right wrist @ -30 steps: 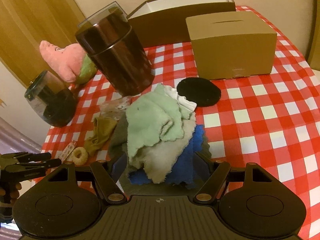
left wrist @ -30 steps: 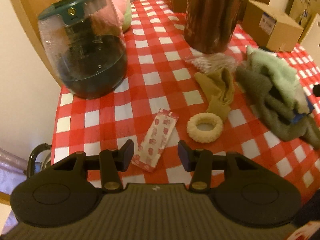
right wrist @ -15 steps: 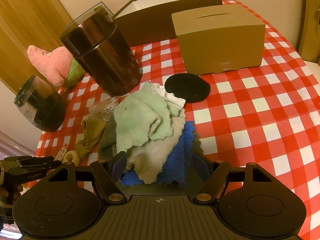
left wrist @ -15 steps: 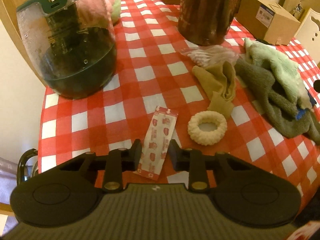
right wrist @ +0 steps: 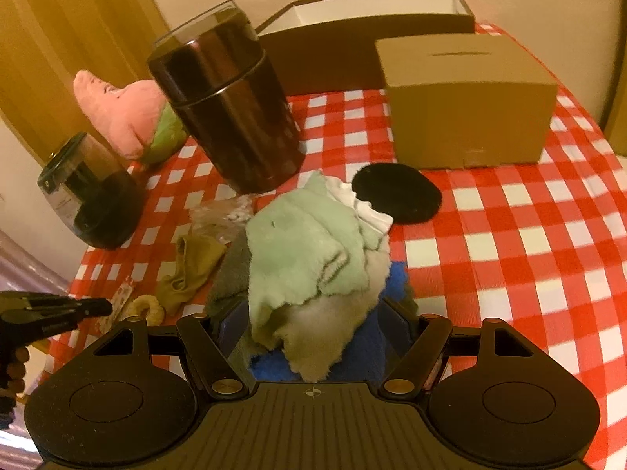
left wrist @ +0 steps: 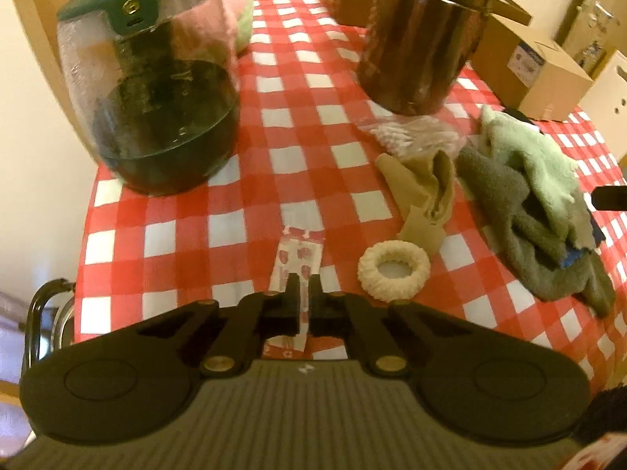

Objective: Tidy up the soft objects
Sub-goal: 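Grasp the pink-printed bandage strip with the left tool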

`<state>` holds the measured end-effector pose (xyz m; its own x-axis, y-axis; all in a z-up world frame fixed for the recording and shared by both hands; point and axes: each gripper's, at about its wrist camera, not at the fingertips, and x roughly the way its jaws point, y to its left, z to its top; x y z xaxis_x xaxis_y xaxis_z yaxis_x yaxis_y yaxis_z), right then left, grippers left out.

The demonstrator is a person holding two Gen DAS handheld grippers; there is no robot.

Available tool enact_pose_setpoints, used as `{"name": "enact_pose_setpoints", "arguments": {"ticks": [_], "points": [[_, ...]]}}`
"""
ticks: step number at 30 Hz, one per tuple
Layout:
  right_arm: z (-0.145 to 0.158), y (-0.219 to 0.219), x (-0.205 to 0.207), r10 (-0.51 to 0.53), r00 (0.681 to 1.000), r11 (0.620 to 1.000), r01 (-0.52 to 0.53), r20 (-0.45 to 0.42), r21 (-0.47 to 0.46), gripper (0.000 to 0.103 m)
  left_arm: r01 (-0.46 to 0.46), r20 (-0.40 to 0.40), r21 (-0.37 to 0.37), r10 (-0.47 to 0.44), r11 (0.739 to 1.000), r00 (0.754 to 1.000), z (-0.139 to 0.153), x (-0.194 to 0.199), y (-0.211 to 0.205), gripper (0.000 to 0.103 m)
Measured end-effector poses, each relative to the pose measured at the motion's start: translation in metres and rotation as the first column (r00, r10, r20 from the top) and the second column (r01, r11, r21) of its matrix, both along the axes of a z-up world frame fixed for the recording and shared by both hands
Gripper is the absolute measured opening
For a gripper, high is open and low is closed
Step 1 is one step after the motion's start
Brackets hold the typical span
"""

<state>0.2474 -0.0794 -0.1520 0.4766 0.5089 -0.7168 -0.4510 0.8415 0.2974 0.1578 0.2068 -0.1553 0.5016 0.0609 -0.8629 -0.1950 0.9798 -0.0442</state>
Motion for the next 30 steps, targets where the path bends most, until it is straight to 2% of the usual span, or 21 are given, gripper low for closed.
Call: {"name": "enact_pose_setpoints", "arguments": {"ticks": [2, 3, 4, 6, 9, 12, 13, 17, 21, 24, 30], "points": [[0.001, 0.004, 0.001, 0.012, 1.0, 1.0, -0.012, 0.015, -0.009, 0.073, -0.016, 0.009, 0.012, 0.016, 1.0, 1.0, 0.001, -0.002, 0.001, 0.022], [0.002, 0.005, 0.001, 0.017, 1.0, 1.0, -0.017, 0.022, -0.009, 0.073, -0.019, 0.004, 0.021, 0.018, 1.0, 1.0, 0.001, -0.002, 0.002, 0.039], [0.002, 0.005, 0.002, 0.021, 0.999, 1.0, -0.021, 0.025, -0.007, 0.073, -0.016, 0.003, 0.028, 0.016, 0.999, 1.0, 0.0, -0.003, 0.003, 0.041], [0.002, 0.006, 0.003, 0.023, 0.999, 1.0, -0.023, 0.022, -0.003, 0.073, -0.001, -0.011, 0.024, 0.002, 1.0, 1.0, -0.003, -0.005, 0.005, 0.041], [-0.001, 0.006, 0.005, 0.022, 1.0, 1.0, -0.022, 0.013, -0.006, 0.073, -0.007, -0.043, 0.008, 0.007, 1.0, 0.999, -0.013, -0.006, 0.009, 0.035], [-0.002, 0.005, 0.005, 0.019, 1.0, 1.0, -0.019, 0.005, -0.005, 0.073, 0.015, -0.024, 0.027, -0.014, 1.0, 1.0, -0.015, -0.009, 0.005, 0.032], [-0.002, 0.005, 0.005, 0.018, 1.0, 1.0, -0.018, 0.004, -0.006, 0.073, 0.031, -0.025, 0.044, -0.03, 0.999, 0.999, -0.016, -0.009, 0.001, 0.026], [-0.002, 0.006, 0.005, 0.02, 1.0, 1.0, -0.02, 0.003, -0.007, 0.073, 0.073, -0.023, 0.038, -0.072, 0.997, 0.997, -0.014, -0.008, -0.009, 0.023], [-0.002, 0.006, 0.004, 0.02, 1.0, 1.0, -0.02, 0.004, -0.006, 0.073, 0.063, -0.013, 0.03, -0.063, 0.998, 0.998, -0.011, -0.007, -0.016, 0.017], [-0.002, 0.006, 0.004, 0.018, 1.0, 1.0, -0.018, 0.005, -0.006, 0.073, 0.056, 0.004, -0.002, -0.056, 0.998, 0.998, -0.005, -0.007, -0.016, 0.016], [-0.002, 0.006, 0.002, 0.018, 1.0, 1.0, -0.018, 0.009, -0.005, 0.073, 0.044, 0.022, -0.005, -0.044, 0.999, 0.999, 0.003, -0.006, -0.017, 0.016]]}}
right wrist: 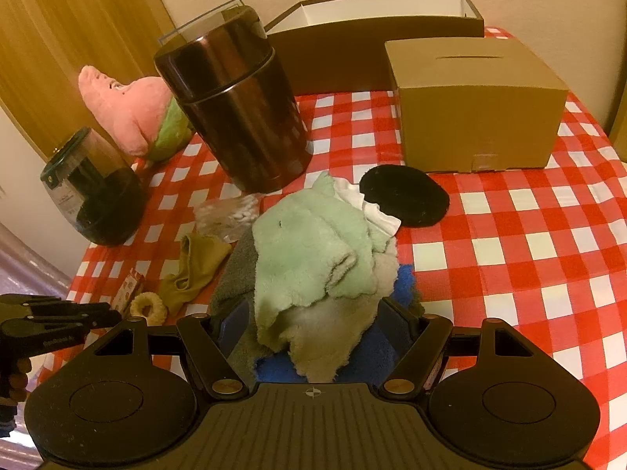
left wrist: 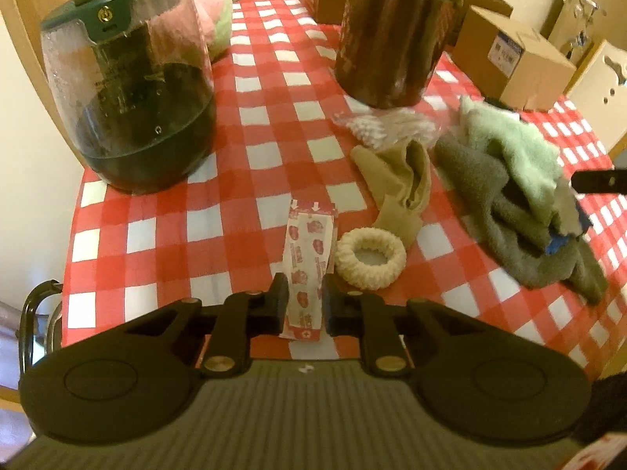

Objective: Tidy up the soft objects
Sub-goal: 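Grasp the pink-printed bandage strip with the left tool, then grasp the light green cloth with the right tool while the left tool holds the strip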

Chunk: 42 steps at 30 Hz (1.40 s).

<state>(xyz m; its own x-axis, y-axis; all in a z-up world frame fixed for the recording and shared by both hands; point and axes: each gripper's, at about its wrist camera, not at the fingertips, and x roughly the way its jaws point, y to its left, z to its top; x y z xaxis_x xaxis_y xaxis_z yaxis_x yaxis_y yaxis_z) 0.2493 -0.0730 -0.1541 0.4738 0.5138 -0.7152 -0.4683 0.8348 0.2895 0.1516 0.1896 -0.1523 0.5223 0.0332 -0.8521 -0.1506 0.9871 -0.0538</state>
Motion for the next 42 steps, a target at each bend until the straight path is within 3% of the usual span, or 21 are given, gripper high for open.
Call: {"name": "enact_pose_setpoints", "arguments": {"ticks": [11, 22, 23, 25, 27, 29, 34, 42], "points": [[0.006, 0.006, 0.0, 0.04, 0.998, 0.999, -0.039, 0.042, -0.01, 0.073, -0.018, 0.091, 0.027, 0.016, 0.999, 0.996, 0.037, 0.007, -0.002, 0.016], [-0.003, 0.033, 0.015, 0.108, 0.982, 0.989, -0.09, 0.156, -0.118, 0.073, -0.022, 0.136, 0.048, 0.015, 0.999, 0.991, 0.056, 0.016, -0.002, 0.016], [-0.006, 0.035, 0.017, 0.109, 0.981, 0.987, -0.088, 0.16, -0.132, 0.071, -0.02, 0.138, 0.047, 0.013, 0.999, 0.99, 0.056, 0.017, -0.003, 0.016], [-0.014, 0.038, 0.022, 0.109, 0.982, 0.984, -0.085, 0.153, -0.157, 0.056, -0.016, 0.138, 0.045, 0.009, 0.999, 0.99, 0.056, 0.018, -0.005, 0.016], [-0.022, 0.039, 0.027, 0.122, 0.983, 0.98, -0.097, 0.138, -0.175, 0.027, -0.011, 0.135, 0.044, 0.005, 0.999, 0.991, 0.055, 0.019, -0.007, 0.016], [-0.026, 0.038, 0.029, 0.135, 0.982, 0.976, -0.109, 0.134, -0.189, 0.013, -0.01, 0.139, 0.044, 0.004, 0.999, 0.99, 0.056, 0.019, -0.009, 0.016], [-0.013, 0.022, 0.025, 0.128, 0.977, 0.986, -0.107, 0.172, -0.124, 0.008, -0.008, 0.154, 0.049, 0.0, 0.999, 0.988, 0.063, 0.019, -0.014, 0.016], [0.042, -0.01, 0.009, 0.098, 0.964, 0.994, -0.108, 0.246, 0.027, 0.008, 0.002, 0.199, 0.082, -0.018, 0.997, 0.98, 0.083, 0.026, -0.022, 0.016]]}}
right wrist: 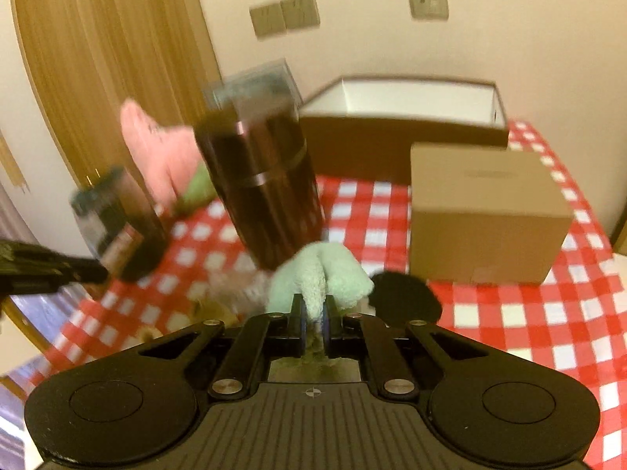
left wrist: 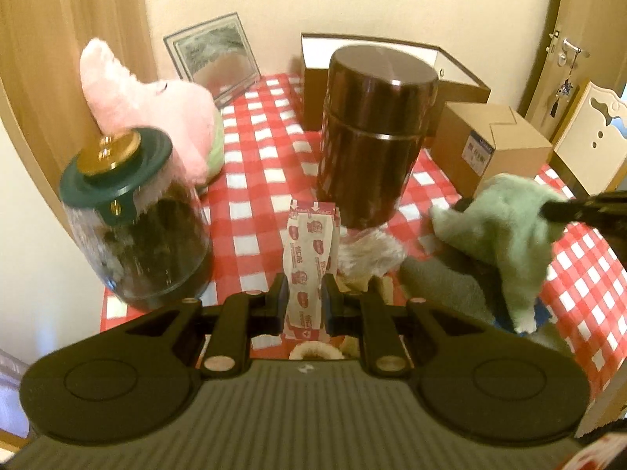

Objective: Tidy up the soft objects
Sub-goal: 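Grasp the light green cloth with the right tool while the left tool holds the strip, then carry strip and green cloth into the white box and release both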

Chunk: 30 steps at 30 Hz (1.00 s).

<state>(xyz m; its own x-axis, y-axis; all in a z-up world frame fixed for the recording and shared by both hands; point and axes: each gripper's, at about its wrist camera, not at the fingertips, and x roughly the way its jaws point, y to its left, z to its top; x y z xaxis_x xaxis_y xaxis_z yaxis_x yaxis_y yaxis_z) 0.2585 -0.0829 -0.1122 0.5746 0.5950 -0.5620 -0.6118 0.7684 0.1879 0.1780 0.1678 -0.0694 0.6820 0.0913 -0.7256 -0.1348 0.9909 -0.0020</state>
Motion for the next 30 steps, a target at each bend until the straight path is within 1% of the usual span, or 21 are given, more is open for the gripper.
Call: {"name": "enact_pose_setpoints", "arguments": {"ticks": [7, 14, 18, 24, 30], "points": [[0.056, -0.021, -0.007, 0.017, 0.999, 0.99, -0.023, 0.045, 0.137, 0.007, 0.022, 0.046, 0.046, -0.024, 0.999, 0.999, 0.021, 0.015, 0.002, 0.016], [0.107, -0.029, -0.003, 0.033, 0.994, 0.973, -0.057, 0.107, 0.224, 0.007, 0.052, 0.089, 0.11, -0.062, 0.993, 0.994, 0.044, 0.037, 0.008, 0.016], [0.129, -0.027, 0.009, 0.037, 0.994, 0.96, -0.065, 0.106, 0.272, 0.007, 0.065, 0.116, 0.14, -0.082, 0.988, 0.99, 0.056, 0.052, 0.013, 0.016], [0.154, -0.024, 0.028, 0.029, 0.991, 0.951, -0.068, 0.131, 0.302, 0.007, 0.081, 0.137, 0.175, -0.106, 0.981, 0.985, 0.067, 0.076, 0.02, 0.016], [0.163, -0.018, 0.046, 0.017, 0.987, 0.956, -0.063, 0.161, 0.286, 0.007, 0.092, 0.152, 0.186, -0.121, 0.978, 0.981, 0.078, 0.102, 0.031, 0.016]]}}
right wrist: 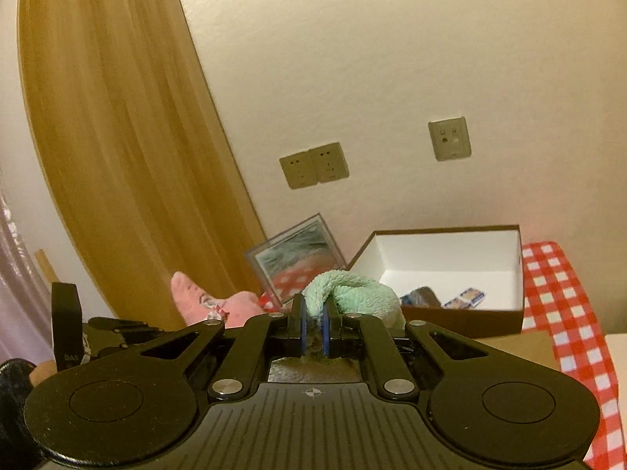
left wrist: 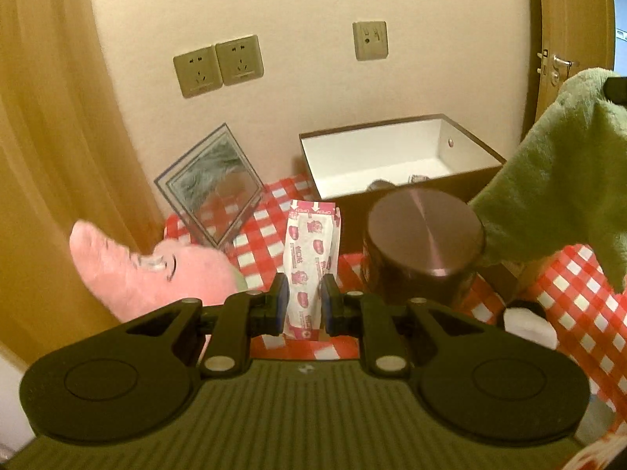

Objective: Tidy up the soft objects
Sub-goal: 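Carry strip and green cloth into the white box and release both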

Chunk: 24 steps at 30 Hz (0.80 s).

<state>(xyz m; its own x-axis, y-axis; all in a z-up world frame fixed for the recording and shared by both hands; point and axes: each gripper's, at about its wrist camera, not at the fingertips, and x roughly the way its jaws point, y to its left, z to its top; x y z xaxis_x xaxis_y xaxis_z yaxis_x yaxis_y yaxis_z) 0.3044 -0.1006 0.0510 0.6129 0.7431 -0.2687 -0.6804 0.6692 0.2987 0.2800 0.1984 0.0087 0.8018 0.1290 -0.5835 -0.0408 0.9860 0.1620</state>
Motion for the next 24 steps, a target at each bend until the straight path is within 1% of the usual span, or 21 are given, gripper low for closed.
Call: {"name": "enact_pose_setpoints", "arguments": {"ticks": [5, 10, 16, 20, 24], "points": [[0.003, 0.007, 0.022, -0.016, 1.0, 1.0, 0.016, 0.007, -0.004, 0.007, 0.013, 0.009, -0.002, -0.013, 1.0, 1.0, 0.011, 0.032, 0.01, 0.016], [0.008, 0.016, 0.05, -0.038, 0.999, 0.999, 0.038, 0.016, -0.003, 0.007, 0.038, 0.018, 0.01, -0.038, 0.999, 0.999, 0.017, 0.068, 0.009, 0.016], [0.019, 0.027, 0.094, -0.082, 0.996, 0.997, 0.082, 0.032, 0.011, 0.007, 0.071, 0.026, 0.02, -0.072, 0.997, 0.997, 0.023, 0.122, 0.007, 0.016], [0.026, 0.032, 0.125, -0.121, 0.991, 0.993, 0.12, 0.049, 0.016, 0.007, 0.095, 0.026, 0.007, -0.095, 0.995, 0.995, 0.025, 0.161, 0.009, 0.016], [0.03, 0.038, 0.157, -0.168, 0.984, 0.986, 0.168, 0.065, -0.004, 0.007, 0.129, 0.018, 0.0, -0.129, 0.992, 0.991, 0.024, 0.199, 0.007, 0.016]]}}
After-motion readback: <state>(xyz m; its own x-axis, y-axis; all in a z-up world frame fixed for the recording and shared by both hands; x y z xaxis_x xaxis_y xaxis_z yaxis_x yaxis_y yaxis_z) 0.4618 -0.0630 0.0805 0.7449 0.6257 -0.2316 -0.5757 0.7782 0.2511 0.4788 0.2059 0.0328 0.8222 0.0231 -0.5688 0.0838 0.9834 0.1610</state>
